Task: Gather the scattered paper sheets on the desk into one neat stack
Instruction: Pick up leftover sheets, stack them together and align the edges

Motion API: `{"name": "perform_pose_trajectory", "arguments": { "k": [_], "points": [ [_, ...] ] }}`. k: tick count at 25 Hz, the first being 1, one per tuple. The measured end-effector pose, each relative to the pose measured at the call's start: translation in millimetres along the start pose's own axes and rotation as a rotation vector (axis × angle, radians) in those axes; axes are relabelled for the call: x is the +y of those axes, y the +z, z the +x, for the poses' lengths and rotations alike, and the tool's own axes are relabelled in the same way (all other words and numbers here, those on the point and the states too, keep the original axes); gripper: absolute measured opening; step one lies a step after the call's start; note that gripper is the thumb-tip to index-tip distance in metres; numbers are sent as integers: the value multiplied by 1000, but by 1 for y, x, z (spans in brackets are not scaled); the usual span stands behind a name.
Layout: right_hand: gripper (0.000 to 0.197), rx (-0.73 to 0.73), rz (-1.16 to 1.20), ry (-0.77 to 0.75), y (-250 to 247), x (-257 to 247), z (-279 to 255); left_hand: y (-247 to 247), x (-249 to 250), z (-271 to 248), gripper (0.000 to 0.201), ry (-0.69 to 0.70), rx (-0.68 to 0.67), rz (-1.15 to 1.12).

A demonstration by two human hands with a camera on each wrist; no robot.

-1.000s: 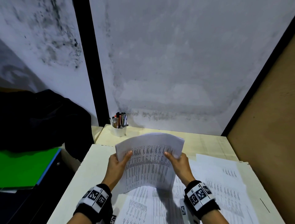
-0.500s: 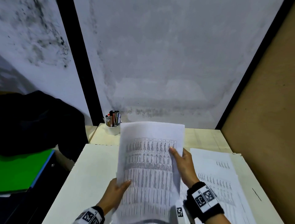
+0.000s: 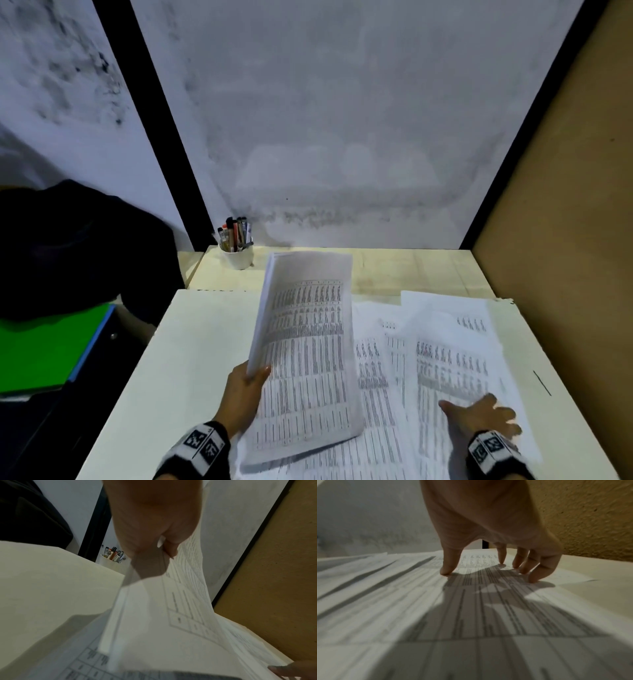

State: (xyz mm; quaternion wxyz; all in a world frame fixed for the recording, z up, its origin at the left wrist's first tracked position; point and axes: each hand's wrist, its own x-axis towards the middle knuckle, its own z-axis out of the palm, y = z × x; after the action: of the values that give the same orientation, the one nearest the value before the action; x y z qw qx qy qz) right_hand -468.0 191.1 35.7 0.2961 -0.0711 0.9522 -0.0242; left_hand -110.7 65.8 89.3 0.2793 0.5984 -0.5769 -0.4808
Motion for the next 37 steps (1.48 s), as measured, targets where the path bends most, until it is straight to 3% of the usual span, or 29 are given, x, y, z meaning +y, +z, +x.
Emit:
{"name": "perform_pose_trajectory", "arguments": {
  "k": [5,9,11,15,18,22,28,31,34,37],
  "points": [
    [115,30,-17,10,-1,9,10,14,5,-1,28,8,-5,-6],
    [117,16,210,-3,-1,11,21,16,4,-3,25,-24,18,-49],
    [111,-6,293,-25,-1,9,26,18,3,-2,23,-30,23,-74],
    [98,47,82,-1,-6,10,18,17,-5,4,24,-32,35,-71],
    [91,18,147,-27,-8,13,22,17,-11,8,24,-22,22,-60],
    [59,21,334,-173,-10,18,26,20,-1,3,26,-34,24,-87],
    [35,207,461,-471,-61,10,21,11,15,1,16,6,68,-173],
    [25,223,458,-622,-92,4,12,9,13,8,16,-6,69,-230],
    [20,152,400,-663,-101,3,1,13,11,13,18,-17,63,-243],
    [21,172,400,-686,-108,6,-11,17,12,16,20,-15,42,-245]
  ]
}}
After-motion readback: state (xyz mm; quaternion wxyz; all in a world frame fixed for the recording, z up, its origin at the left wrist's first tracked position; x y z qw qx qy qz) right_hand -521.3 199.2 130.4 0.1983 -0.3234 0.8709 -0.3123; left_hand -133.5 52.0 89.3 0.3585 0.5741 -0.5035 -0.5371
